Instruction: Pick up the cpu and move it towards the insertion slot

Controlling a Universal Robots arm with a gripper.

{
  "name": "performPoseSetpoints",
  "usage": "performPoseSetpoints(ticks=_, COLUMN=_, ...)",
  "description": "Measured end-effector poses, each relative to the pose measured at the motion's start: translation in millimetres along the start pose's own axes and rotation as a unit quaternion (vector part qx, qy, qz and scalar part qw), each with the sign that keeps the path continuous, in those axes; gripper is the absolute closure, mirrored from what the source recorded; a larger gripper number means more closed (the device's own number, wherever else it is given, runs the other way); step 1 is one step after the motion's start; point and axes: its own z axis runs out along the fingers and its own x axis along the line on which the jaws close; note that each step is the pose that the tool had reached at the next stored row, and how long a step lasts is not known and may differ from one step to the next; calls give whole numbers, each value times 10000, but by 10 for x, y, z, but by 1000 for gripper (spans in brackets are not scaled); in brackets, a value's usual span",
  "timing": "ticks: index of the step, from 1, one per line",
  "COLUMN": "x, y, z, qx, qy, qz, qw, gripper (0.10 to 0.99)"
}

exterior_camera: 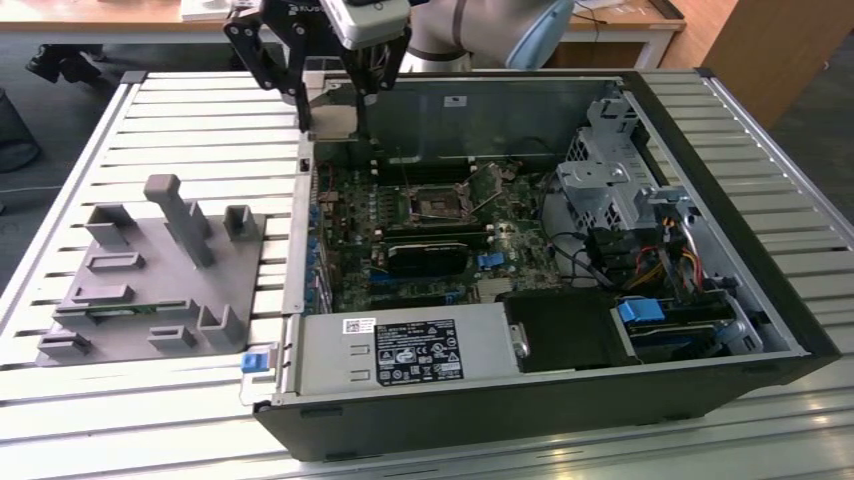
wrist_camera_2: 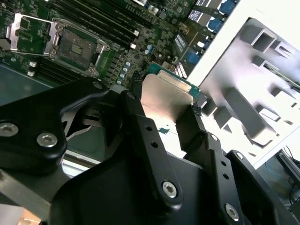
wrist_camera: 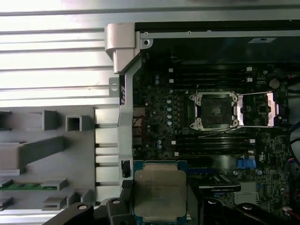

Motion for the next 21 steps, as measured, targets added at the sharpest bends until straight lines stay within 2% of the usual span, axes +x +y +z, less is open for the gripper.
performPoseSetpoints(ticks=5, x=-59, y=3, z=0, qx=0, qy=1, qz=0, qw=10000, gripper=549)
performPoseSetpoints(ticks=13, x=-201, y=23, z=0, qx=1, qy=6, qz=-4, qw=10000, gripper=549)
performPoseSetpoints(ticks=19, x=-259, y=70, z=2, qx=0, qy=7, qz=-18, qw=10000, gripper=549)
performPoseSetpoints(ticks=21, x=-289, y=107, z=3, qx=0, qy=8, qz=-33, qw=10000, gripper=549)
